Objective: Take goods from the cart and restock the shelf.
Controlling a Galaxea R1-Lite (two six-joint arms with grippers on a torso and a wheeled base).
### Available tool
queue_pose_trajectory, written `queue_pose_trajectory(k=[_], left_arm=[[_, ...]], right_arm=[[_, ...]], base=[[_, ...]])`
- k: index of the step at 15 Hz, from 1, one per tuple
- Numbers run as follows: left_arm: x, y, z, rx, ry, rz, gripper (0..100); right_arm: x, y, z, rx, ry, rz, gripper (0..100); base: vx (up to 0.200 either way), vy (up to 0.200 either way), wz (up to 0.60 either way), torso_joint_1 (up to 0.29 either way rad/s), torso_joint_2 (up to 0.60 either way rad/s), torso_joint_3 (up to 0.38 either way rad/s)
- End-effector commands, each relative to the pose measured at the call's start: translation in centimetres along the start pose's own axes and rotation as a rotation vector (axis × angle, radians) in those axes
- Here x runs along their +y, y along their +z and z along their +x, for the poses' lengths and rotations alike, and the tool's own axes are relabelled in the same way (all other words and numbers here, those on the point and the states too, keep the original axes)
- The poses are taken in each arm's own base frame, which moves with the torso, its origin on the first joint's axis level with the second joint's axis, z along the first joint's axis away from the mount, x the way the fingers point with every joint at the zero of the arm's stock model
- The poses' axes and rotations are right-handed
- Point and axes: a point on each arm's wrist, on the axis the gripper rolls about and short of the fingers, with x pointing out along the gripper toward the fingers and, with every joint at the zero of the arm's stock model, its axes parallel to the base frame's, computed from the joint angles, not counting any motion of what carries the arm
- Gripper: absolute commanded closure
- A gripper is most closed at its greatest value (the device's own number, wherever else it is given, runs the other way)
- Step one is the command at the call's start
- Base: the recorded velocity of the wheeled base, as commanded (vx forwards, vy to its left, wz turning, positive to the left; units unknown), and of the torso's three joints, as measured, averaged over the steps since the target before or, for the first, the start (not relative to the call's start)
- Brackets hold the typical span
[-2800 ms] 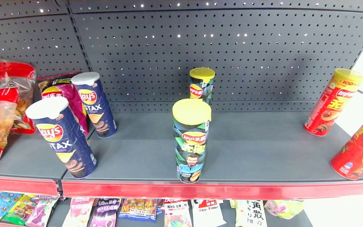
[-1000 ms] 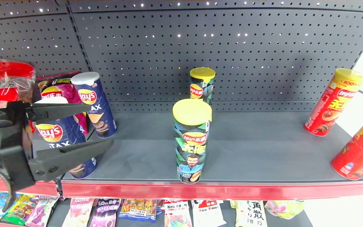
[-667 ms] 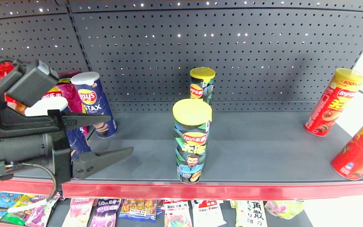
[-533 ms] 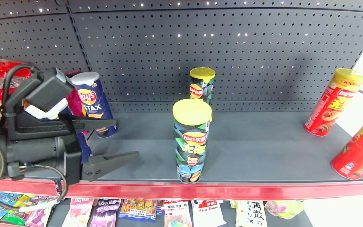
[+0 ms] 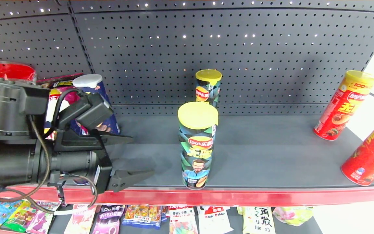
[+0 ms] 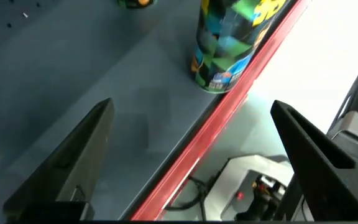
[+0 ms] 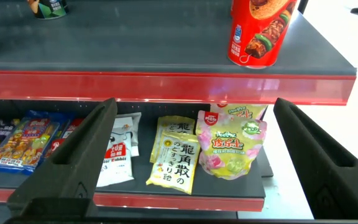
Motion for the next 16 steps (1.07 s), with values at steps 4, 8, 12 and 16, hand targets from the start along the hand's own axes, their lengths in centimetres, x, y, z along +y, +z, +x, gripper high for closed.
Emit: queue_pose_trajectory(k=[4,8,12,16], left_arm=[[0.4,-1.0,2.3,0.073,-0.031,-0.001,0],[0.7,-1.1,3.0,0.09,-0.032,-0.001,0],[0.9,-1.6,3.9,0.131,-0.011,0.049,0],[1.1,-1.7,4.9,0.165,0.032,0.072,0]], right_arm=[[0.0,0.0,0.0,-0.001,0.0,-0.001,0],[0.0,0.0,0.0,-0.001,0.002,-0.001,0],[0.0,0.0,0.0,-0.001,0.0,-0.001,0],[0.0,0.0,0.0,-0.001,0.0,-0.001,0]], base=[[0.0,0.0,0.0,0.0,0.0,0.0],[0.0,0.0,0.0,0.0,0.0,0.0],[0.0,0.0,0.0,0.0,0.0,0.0],[0.0,0.0,0.0,0.0,0.0,0.0]])
